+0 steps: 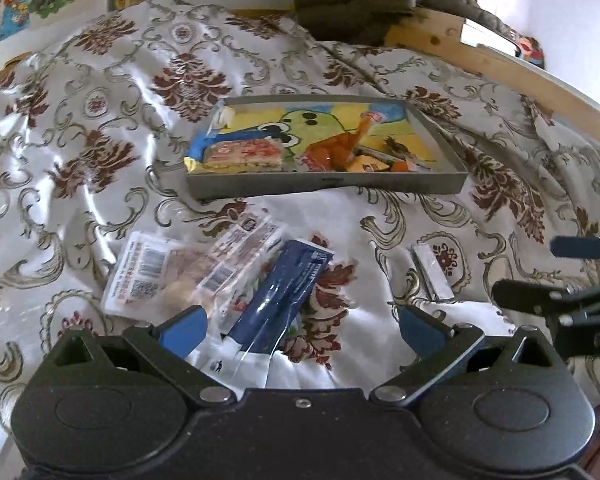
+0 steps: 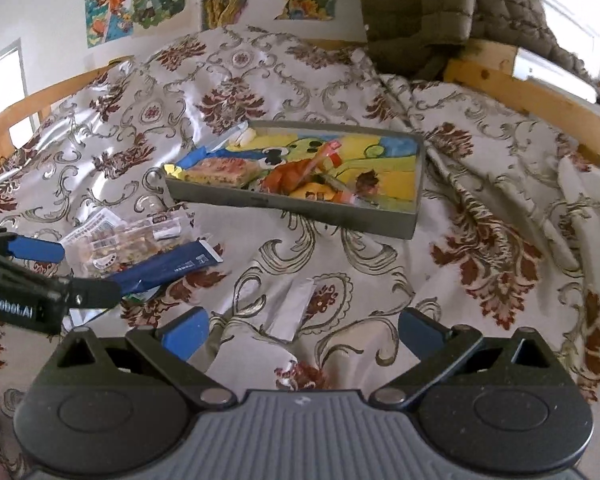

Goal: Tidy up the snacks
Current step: 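Lower the left tool onto the blue stick while the right tool reaches the silver strip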

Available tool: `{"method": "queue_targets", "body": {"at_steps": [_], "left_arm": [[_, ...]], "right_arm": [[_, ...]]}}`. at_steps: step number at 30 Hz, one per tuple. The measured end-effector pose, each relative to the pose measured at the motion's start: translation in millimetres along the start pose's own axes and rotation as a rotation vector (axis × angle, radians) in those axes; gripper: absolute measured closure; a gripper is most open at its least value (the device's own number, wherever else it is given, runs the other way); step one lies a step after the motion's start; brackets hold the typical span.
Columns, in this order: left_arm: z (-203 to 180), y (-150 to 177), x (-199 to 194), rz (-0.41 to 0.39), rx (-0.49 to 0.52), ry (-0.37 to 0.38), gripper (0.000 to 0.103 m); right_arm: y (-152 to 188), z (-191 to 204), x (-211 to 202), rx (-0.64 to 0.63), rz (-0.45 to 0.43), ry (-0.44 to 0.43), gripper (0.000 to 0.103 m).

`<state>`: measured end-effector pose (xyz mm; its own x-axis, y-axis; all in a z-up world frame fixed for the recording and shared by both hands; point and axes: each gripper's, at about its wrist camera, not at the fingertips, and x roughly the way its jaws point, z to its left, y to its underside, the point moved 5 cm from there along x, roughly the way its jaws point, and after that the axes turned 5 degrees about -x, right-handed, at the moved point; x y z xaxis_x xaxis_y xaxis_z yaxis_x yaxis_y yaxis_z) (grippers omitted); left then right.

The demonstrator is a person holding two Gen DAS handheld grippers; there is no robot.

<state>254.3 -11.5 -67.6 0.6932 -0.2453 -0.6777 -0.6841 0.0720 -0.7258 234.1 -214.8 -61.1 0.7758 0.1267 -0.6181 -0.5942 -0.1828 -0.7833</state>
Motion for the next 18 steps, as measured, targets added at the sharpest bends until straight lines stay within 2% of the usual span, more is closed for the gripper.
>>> {"method": "queue_targets", "body": {"at_steps": [4, 8, 13, 16, 18], "left_arm": [[1.2, 1.9, 12.3, 0.032, 0.031, -0.004, 0.001], [3.4, 3.6, 24.9, 0.075, 0.029, 0.027, 0.001], [3.7, 1.5, 41.6, 0.092, 0.041, 0.048, 0.001], [4.2, -0.1, 49.1, 0.098, 0.037, 0.061, 0.011], [5.3, -0.9, 53.0, 0.103, 0.037, 0.065, 0.021]], "right_arm": [[-2.8, -5.5, 21.7, 0.006, 0.046, -0.046, 0.0], [-5.4, -12.8, 39.6, 0.037, 0.079, -0.073, 0.0], [-6.2, -15.8, 54.9, 0.091, 0.092, -0.165, 0.001], [-6.1, -12.1, 63.7, 0.109, 0.112, -0.221, 0.007], [-6.2, -11.0, 70.2, 0.127, 0.128, -0.251, 0.016]]}}
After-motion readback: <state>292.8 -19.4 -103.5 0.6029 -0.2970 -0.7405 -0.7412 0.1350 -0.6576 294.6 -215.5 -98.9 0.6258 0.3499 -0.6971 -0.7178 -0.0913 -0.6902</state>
